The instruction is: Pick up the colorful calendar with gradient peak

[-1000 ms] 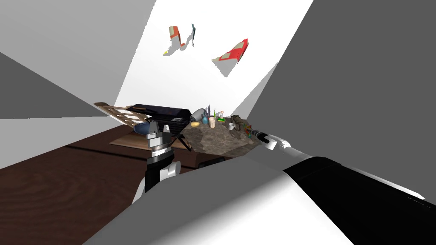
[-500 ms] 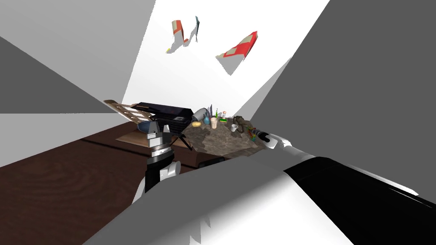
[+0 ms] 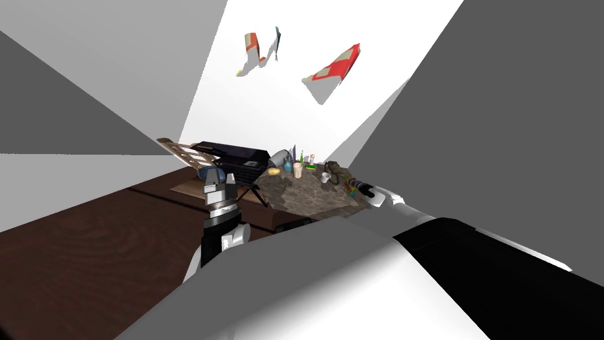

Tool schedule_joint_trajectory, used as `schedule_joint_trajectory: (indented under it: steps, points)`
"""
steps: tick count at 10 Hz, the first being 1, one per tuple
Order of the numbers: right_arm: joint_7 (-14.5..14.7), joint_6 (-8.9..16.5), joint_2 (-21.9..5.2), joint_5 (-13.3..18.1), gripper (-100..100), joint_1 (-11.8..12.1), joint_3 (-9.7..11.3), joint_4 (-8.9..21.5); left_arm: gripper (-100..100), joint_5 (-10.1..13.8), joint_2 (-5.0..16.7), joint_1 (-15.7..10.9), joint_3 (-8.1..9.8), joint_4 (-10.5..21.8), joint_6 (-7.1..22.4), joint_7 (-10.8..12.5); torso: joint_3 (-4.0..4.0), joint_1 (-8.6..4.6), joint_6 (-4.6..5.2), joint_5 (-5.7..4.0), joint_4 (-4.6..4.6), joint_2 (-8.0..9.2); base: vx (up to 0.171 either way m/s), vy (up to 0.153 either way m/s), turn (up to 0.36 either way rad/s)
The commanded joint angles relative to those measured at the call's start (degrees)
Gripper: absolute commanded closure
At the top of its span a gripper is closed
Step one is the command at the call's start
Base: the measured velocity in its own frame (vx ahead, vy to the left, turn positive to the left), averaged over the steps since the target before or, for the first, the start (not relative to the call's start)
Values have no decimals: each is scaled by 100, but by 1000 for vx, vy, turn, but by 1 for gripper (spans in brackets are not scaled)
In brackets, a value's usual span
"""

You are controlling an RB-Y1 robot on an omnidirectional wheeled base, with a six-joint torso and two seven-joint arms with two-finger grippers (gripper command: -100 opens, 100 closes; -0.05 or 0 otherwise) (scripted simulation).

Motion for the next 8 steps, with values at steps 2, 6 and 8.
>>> schedule_joint_trajectory:
  steps: [2, 6, 8]
  points:
    - [-12, 9, 2, -4, 100, 2, 1, 1, 0, 0, 0, 0, 0, 0, 0, 0, 0, -11, -1, -4, 1, 0, 0, 0, 0]
    - [7, 69, -120, 14, 100, 82, 72, -331, 0, 0, 0, 1, 1, 0, 0, 0, -2, -20, 22, -7, -1, -4, 16, 3, -116]
    - [-1, 104, -162, -1, 100, 115, 79, -427, 0, 0, 0, 1, 0, 0, 0, 0, -4, -14, 18, -6, -2, -8, 21, 12, -93]
